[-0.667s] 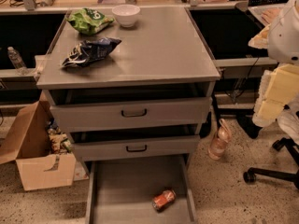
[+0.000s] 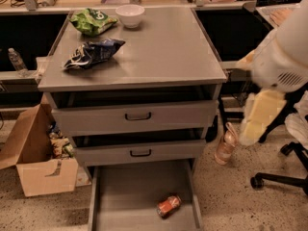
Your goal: Pick coke can from bottom drawer and place on counter
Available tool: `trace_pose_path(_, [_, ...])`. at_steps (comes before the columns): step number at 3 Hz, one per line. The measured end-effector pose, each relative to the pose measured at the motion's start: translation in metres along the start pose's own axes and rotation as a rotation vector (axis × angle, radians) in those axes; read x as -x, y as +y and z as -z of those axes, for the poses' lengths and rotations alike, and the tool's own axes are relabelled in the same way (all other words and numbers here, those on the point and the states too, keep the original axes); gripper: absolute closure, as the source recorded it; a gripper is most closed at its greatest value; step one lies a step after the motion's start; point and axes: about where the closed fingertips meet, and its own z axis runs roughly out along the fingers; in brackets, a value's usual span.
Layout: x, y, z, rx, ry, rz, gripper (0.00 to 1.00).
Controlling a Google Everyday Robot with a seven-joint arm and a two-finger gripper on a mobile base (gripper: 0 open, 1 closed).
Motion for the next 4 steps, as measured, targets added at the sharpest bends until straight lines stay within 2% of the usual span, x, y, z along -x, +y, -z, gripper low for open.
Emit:
trace_pose_path(1, [0.014, 0.019, -0.081, 0.075, -0.088, 0.027, 0.0])
trace_pose_path(2, [0.038, 0.039, -0.155, 0.126, -0.191, 0.037, 0.0])
trace_pose_path(3, [0.052, 0.055, -0.219, 0.181, -0.234, 0.019, 0.0])
trace_pose_path(4, [0.056, 0.077, -0.291, 0.26, -0.238, -0.041, 0.0])
